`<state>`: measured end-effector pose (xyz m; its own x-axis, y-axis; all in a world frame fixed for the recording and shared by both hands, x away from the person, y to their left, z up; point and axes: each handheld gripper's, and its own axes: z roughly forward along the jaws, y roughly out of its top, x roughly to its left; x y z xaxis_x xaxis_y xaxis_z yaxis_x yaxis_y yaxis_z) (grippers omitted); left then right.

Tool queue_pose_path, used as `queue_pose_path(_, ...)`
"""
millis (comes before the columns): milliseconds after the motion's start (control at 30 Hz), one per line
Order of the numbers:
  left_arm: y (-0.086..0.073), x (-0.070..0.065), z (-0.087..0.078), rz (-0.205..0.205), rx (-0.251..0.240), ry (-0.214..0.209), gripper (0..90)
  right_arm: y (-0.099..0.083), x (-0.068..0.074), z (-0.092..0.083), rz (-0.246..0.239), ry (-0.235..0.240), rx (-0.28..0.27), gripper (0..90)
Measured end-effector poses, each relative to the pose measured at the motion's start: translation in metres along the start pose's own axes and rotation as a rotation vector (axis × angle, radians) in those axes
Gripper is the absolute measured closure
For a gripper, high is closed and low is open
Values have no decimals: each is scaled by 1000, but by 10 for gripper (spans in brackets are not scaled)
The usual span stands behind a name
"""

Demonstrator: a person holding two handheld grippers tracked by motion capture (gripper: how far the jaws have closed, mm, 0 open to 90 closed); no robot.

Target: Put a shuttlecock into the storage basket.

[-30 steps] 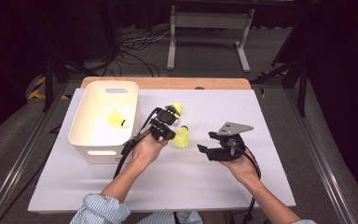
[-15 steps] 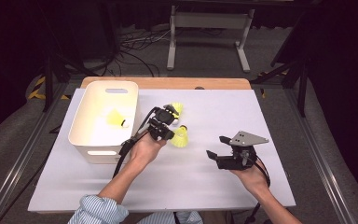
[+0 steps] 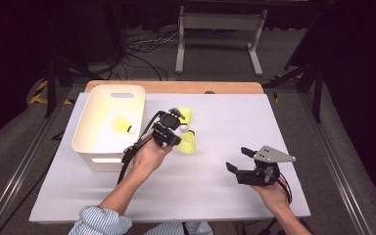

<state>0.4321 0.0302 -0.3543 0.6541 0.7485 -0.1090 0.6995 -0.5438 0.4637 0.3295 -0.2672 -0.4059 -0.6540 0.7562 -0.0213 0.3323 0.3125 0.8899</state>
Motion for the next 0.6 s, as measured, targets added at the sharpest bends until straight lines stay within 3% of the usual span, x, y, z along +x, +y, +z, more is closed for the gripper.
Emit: queue_pose_path(600, -4, 5, -10, -12, -8, -4, 900, -21, -5, -17, 41, -41, -48, 186)
